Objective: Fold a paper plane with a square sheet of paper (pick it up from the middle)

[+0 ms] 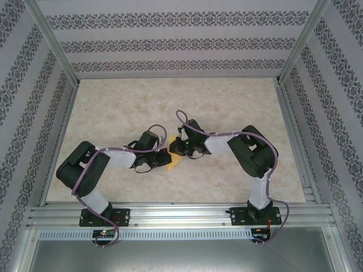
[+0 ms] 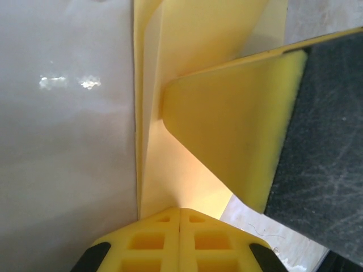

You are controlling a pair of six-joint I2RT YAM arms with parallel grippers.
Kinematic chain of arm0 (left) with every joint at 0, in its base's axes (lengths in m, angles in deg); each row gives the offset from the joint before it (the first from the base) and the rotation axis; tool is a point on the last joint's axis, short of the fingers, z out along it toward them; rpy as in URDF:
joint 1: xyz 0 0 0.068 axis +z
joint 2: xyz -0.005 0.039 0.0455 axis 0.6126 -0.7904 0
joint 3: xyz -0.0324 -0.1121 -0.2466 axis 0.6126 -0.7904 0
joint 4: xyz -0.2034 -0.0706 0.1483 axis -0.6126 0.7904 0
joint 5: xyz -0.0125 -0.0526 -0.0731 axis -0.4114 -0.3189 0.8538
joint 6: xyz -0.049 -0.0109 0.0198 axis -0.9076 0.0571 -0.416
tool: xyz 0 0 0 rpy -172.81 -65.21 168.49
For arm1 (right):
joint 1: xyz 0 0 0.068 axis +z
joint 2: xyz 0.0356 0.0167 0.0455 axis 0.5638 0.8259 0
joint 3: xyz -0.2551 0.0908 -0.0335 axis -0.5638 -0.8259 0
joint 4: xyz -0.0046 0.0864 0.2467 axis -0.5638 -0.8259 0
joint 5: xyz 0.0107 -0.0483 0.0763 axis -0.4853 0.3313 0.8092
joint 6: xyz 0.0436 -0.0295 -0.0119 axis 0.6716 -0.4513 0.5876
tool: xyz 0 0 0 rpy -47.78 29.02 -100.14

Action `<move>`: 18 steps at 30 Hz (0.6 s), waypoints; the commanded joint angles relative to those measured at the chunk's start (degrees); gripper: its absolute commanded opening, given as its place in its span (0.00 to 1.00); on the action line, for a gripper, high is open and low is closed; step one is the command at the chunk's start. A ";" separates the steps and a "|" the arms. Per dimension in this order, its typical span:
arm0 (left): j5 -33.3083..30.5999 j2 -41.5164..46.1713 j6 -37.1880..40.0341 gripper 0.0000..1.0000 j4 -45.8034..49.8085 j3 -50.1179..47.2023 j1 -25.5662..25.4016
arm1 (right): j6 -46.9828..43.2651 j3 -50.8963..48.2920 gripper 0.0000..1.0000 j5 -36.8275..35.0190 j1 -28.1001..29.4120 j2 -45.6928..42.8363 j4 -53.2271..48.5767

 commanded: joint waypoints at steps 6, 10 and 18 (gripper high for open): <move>-10.89 -5.54 2.79 0.00 14.40 -4.34 -0.80 | -4.39 3.39 0.14 -3.58 -4.91 2.59 -3.39; -10.87 -5.77 2.89 0.00 14.27 -4.45 -0.80 | -5.27 4.81 0.14 -3.09 -6.31 3.81 -4.09; -10.98 -5.86 3.40 0.00 14.33 -4.97 -0.86 | -5.65 7.13 0.16 -1.92 -9.12 5.84 -3.73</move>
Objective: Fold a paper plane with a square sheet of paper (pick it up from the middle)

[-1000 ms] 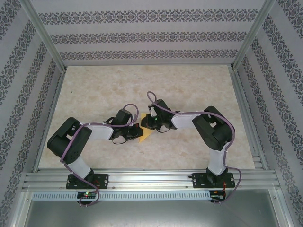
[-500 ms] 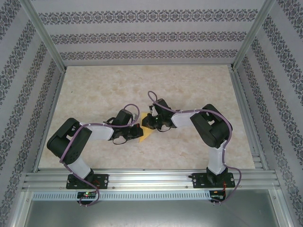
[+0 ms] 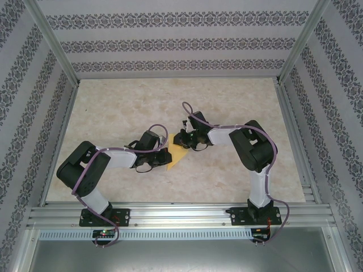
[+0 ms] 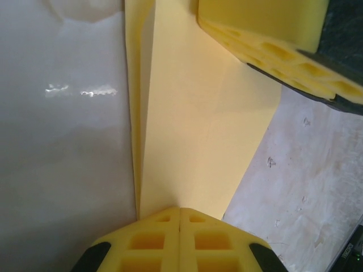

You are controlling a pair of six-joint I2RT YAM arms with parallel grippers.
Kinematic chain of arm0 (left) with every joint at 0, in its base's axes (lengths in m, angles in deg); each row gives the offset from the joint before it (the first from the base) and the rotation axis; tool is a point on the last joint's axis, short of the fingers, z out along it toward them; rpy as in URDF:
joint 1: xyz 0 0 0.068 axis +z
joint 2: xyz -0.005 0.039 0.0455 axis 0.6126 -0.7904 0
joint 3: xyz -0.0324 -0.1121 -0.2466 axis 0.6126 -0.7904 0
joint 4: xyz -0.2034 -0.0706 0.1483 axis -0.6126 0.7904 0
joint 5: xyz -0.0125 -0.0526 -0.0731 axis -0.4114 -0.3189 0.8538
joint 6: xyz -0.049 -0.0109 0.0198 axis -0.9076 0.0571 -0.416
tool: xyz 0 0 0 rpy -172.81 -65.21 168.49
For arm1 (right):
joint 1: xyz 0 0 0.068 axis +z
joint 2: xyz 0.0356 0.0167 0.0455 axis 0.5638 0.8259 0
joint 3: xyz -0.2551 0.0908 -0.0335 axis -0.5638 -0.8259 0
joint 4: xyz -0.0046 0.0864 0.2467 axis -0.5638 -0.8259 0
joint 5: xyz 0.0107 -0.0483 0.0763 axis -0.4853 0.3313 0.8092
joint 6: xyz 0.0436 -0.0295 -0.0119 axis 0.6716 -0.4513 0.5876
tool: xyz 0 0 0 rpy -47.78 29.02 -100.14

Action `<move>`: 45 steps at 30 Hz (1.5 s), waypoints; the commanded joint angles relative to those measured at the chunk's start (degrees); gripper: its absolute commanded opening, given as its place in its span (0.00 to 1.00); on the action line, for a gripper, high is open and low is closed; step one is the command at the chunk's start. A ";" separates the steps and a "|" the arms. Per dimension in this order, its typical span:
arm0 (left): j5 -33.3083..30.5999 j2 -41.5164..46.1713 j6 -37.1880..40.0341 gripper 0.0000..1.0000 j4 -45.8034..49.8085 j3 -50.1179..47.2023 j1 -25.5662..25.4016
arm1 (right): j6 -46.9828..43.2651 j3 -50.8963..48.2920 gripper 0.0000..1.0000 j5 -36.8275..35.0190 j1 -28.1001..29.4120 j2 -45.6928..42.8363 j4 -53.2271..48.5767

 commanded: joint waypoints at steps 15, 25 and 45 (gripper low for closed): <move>-9.94 -5.18 2.98 0.00 15.23 -5.29 -0.52 | -2.76 6.27 0.17 -7.83 -6.24 4.82 -3.26; -9.78 -5.41 3.11 0.00 15.08 -5.49 -0.58 | -2.66 9.06 0.18 -8.12 -8.56 6.02 -3.80; -9.51 -6.21 3.31 0.00 15.01 -4.42 -0.71 | -3.26 6.56 0.16 -2.49 -6.38 -6.94 -5.27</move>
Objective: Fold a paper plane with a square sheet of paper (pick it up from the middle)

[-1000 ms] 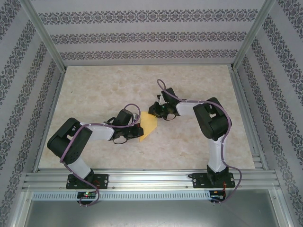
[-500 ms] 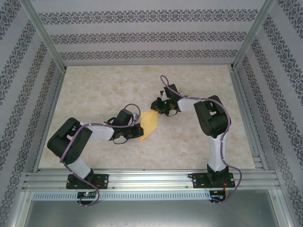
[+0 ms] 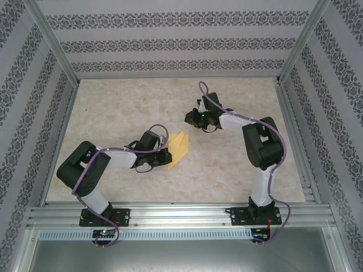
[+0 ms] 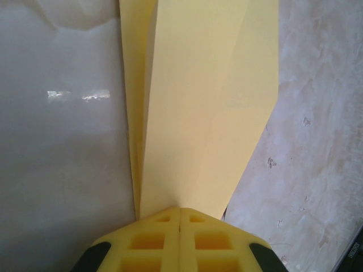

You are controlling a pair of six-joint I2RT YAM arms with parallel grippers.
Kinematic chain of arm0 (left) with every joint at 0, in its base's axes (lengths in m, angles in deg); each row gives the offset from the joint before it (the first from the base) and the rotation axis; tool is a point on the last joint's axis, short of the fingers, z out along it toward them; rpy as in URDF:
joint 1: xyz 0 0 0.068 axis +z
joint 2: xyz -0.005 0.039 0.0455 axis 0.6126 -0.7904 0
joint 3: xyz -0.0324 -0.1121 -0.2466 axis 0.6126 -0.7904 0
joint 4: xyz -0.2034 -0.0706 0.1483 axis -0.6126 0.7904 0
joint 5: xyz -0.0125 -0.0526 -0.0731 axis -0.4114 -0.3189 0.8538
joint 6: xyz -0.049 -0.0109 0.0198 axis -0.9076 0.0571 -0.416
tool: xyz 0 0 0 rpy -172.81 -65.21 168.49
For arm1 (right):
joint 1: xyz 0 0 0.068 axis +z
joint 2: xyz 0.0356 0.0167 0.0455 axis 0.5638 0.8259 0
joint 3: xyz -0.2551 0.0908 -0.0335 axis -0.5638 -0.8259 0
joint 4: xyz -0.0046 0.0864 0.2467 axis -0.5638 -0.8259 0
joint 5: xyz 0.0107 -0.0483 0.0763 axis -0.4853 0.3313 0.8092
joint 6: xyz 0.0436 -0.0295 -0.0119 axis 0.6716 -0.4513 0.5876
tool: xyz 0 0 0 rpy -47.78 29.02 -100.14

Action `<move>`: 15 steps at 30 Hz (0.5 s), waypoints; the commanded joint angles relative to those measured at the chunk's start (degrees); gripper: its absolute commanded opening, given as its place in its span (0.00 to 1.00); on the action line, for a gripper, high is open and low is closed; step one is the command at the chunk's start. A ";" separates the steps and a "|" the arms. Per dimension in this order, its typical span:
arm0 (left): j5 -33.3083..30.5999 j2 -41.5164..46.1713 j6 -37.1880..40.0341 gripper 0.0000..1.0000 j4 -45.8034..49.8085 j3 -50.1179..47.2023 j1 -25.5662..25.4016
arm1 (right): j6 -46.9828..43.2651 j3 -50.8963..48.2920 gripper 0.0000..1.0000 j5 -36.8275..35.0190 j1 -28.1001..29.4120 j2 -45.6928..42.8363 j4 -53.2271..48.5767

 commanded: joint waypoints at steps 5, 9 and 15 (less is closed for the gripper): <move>-8.69 -6.67 2.21 0.00 15.10 -3.49 -0.85 | 4.56 -7.94 0.09 2.95 6.85 -3.32 7.86; -8.65 -6.85 2.17 0.00 15.18 -3.28 -0.84 | 7.48 -10.53 0.08 2.32 9.19 -1.08 11.95; -8.50 -6.76 2.21 0.00 15.38 -3.17 -0.87 | 8.12 -11.33 0.06 0.50 10.71 3.75 11.86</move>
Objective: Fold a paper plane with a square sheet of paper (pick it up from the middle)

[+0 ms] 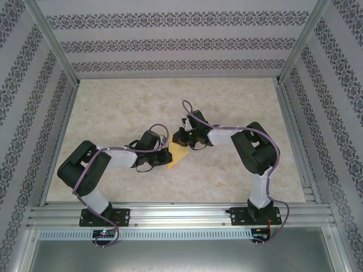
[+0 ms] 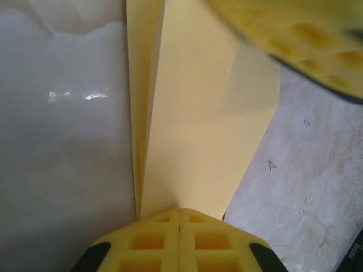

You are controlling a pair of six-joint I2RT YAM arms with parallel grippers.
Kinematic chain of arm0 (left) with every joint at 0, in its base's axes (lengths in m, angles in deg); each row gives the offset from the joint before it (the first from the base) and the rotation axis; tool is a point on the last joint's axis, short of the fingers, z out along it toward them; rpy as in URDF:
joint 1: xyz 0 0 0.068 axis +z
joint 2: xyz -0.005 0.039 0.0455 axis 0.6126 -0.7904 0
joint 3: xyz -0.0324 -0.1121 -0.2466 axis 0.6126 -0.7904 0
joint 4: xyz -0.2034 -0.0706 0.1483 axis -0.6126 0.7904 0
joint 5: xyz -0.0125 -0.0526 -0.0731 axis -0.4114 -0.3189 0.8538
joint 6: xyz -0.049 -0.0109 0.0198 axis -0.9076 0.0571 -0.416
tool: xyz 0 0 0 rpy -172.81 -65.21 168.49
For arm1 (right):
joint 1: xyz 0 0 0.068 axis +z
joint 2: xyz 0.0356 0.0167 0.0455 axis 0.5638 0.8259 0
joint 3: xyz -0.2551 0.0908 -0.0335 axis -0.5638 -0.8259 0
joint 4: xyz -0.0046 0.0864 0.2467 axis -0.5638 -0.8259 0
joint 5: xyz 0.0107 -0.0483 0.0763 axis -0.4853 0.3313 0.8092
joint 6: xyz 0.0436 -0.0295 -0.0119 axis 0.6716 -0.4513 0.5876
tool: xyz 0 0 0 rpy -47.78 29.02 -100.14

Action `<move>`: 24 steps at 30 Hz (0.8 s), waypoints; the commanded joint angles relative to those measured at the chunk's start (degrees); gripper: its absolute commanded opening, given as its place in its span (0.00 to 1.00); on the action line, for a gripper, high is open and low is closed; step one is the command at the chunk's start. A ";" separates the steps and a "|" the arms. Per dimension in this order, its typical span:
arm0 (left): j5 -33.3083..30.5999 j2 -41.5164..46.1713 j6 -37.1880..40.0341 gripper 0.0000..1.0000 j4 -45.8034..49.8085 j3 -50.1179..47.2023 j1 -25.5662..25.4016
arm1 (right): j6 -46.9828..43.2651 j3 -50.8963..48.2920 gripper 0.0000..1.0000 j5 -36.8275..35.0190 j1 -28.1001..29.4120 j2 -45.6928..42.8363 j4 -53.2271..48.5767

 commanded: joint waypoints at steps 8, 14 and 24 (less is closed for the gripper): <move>-6.82 -3.88 1.75 0.00 15.14 -3.21 -0.87 | 0.65 -4.86 0.05 -3.72 0.56 4.48 3.10; -5.22 4.01 0.74 0.04 17.80 -0.34 -0.79 | -0.51 -6.04 0.05 -4.46 0.58 4.11 2.41; 3.00 8.13 -4.75 0.13 11.93 3.75 1.72 | -0.99 -6.92 0.05 -4.90 0.69 4.35 2.31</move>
